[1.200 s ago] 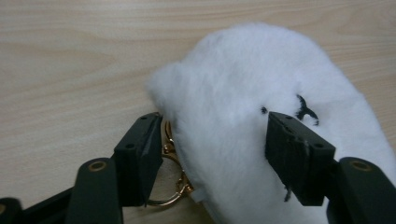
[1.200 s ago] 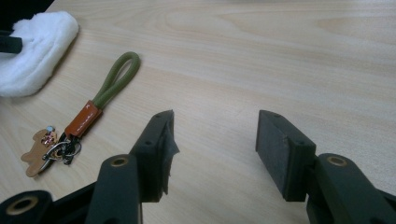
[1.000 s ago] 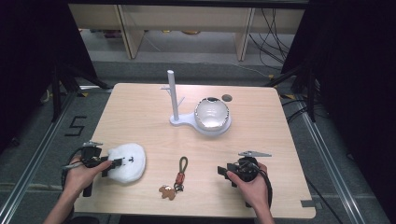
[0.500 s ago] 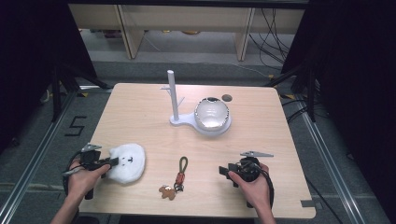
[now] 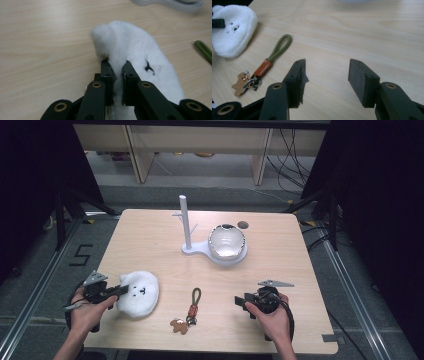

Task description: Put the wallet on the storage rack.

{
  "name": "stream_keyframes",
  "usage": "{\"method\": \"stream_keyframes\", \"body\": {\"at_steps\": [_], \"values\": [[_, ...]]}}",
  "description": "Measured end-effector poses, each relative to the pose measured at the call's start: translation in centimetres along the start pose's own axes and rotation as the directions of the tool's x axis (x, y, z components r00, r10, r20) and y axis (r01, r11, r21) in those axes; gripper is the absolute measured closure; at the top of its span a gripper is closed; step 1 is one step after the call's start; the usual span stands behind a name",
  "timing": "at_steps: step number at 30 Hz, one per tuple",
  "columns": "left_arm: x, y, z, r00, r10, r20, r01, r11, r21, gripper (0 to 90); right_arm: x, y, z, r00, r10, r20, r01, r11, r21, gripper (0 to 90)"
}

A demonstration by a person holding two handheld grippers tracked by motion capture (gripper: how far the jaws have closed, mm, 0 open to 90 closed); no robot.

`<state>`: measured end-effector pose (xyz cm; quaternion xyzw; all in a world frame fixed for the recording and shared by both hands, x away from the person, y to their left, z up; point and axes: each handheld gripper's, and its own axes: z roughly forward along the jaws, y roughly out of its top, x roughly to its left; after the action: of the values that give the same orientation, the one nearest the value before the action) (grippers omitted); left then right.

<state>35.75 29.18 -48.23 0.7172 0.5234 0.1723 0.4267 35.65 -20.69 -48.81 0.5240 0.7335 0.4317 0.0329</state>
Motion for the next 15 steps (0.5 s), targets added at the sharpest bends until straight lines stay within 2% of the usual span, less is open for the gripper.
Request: {"method": "stream_keyframes", "body": {"at_steps": [1,2,3,4,5,6,7,8,10,11,12,13,14,15], "values": [[-0.3,0.3,-0.2,0.9998,0.015,0.016,-0.015,0.9998,-0.015,82.1,0.1,0.2,-0.1,1.0000,-0.006,-0.005,0.006,1.000,-0.006,49.1],[-1.0,0.8,-0.7,0.9984,0.046,0.033,-0.044,0.9975,-0.055,82.0,0.4,0.6,-0.2,0.9999,-0.008,-0.007,0.008,1.000,-0.017,49.1],[-1.4,1.2,-0.8,0.9970,0.066,0.039,-0.064,0.9956,-0.069,82.0,0.5,0.8,-0.4,0.9998,-0.015,-0.015,0.015,1.000,-0.024,49.1],[-1.4,1.2,-0.8,0.9970,0.066,0.039,-0.064,0.9956,-0.069,82.0,0.5,0.8,-0.4,0.9998,-0.015,-0.015,0.015,1.000,-0.024,49.1],[-2.1,1.9,-1.2,0.9929,0.108,0.049,-0.103,0.9899,-0.097,82.0,0.9,1.3,-0.6,0.9989,-0.020,-0.042,0.018,0.999,-0.044,48.9],[-2.1,1.9,-1.2,0.9929,0.108,0.049,-0.103,0.9899,-0.097,82.0,0.9,1.3,-0.6,0.9989,-0.020,-0.042,0.018,0.999,-0.044,48.9],[-2.7,2.7,-1.4,0.9882,0.134,0.074,-0.124,0.9844,-0.125,82.0,1.7,1.8,-0.8,0.9980,0.004,-0.063,-0.007,0.999,-0.048,48.5],[-2.7,2.7,-1.4,0.9882,0.134,0.074,-0.124,0.9844,-0.125,82.0,1.7,2.2,-0.7,0.9970,-0.042,-0.065,0.038,0.997,-0.064,48.3],[-3.4,3.6,-1.5,0.9827,0.161,0.091,-0.147,0.9784,-0.145,82.0,2.1,2.5,-0.8,0.9965,-0.029,-0.078,0.023,0.997,-0.068,48.0],[-3.8,4.0,-1.6,0.9800,0.175,0.095,-0.160,0.9755,-0.152,81.9,2.6,3.2,-0.7,0.9938,-0.056,-0.096,0.048,0.995,-0.086,47.6],[-4.1,4.4,-1.6,0.9773,0.187,0.100,-0.169,0.9724,-0.160,81.9,2.6,3.2,-0.7,0.9938,-0.056,-0.096,0.048,0.995,-0.086,47.6],[-4.7,5.2,-1.5,0.9704,0.209,0.121,-0.187,0.9669,-0.174,82.0,3.2,3.9,-0.6,0.9874,-0.071,-0.141,0.057,0.993,-0.103,46.4],[-4.7,5.2,-1.5,0.9704,0.209,0.121,-0.187,0.9669,-0.174,81.9,3.2,3.9,-0.6,0.9874,-0.071,-0.141,0.057,0.993,-0.103,46.4],[-5.1,5.6,-1.6,0.9671,0.222,0.123,-0.200,0.9646,-0.172,81.9,3.6,4.3,-0.5,0.9851,-0.081,-0.152,0.066,0.992,-0.106,46.0]]}}
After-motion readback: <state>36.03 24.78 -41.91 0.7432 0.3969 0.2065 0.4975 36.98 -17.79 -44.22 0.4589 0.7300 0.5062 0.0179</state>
